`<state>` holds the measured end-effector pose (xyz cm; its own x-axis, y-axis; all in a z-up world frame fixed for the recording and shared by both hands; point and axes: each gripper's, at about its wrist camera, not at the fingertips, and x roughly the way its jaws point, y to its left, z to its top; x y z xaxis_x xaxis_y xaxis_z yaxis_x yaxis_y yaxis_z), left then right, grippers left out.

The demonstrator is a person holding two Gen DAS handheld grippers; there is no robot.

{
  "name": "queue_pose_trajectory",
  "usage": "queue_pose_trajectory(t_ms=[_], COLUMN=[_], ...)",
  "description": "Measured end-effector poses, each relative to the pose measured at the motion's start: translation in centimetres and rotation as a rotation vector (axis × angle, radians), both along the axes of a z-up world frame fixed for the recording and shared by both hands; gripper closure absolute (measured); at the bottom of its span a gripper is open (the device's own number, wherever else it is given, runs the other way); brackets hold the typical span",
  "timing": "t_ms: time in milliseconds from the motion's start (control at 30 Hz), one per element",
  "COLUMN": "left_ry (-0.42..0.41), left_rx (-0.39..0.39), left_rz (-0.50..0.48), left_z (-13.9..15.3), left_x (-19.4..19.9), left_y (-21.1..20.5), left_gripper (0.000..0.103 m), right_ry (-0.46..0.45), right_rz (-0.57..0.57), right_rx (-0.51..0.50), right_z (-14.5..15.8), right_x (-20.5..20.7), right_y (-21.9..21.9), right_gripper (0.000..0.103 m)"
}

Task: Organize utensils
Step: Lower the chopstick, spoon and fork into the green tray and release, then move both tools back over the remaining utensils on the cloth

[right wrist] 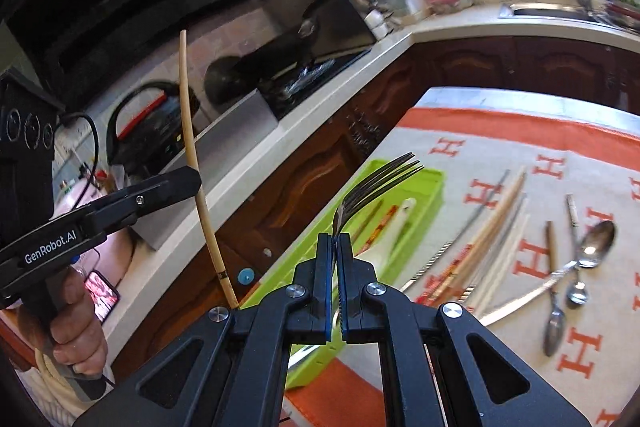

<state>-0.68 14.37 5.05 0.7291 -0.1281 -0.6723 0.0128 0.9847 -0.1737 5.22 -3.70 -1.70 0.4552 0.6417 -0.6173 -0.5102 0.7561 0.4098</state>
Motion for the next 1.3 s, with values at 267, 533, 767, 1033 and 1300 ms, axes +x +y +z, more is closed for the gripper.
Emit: queue_pose_trajectory(t_ms=[267,533,767,1033,1300], left_ry=[0.145,0.167,0.174,0.182,0.184], left_rx=[0.02,0.009,0.014,-0.022,-0.02], left_rz=[0.024,0.011,0.018,0.051,0.048], left_z=[-7.9,-11.1,-12.0,-12.1,-11.6], left_x=[4.5,7.3,8.3,7.5,5.6], left_y=[2.4,1.0,-0.4,0.1,-0.8], left_gripper=[0.099,0.099,0.099,0.099,0.099], right_ry=[0.089,0.142,0.172,0.156,0.143], right_rz=[0.041,0.03,0.0,-0.007,-0.027], right_rx=[-0.108,-0.153,-0.162,-0.145,-0.13], right_z=[-5.3,-9.0,-10.7,-9.8,-8.8], right_x=[2.9,6.0,8.7,8.1,5.5], right_y=[5.5,6.0,5.7,4.7,2.7], right_gripper=[0.1,0.1,0.099,0.097,0.097])
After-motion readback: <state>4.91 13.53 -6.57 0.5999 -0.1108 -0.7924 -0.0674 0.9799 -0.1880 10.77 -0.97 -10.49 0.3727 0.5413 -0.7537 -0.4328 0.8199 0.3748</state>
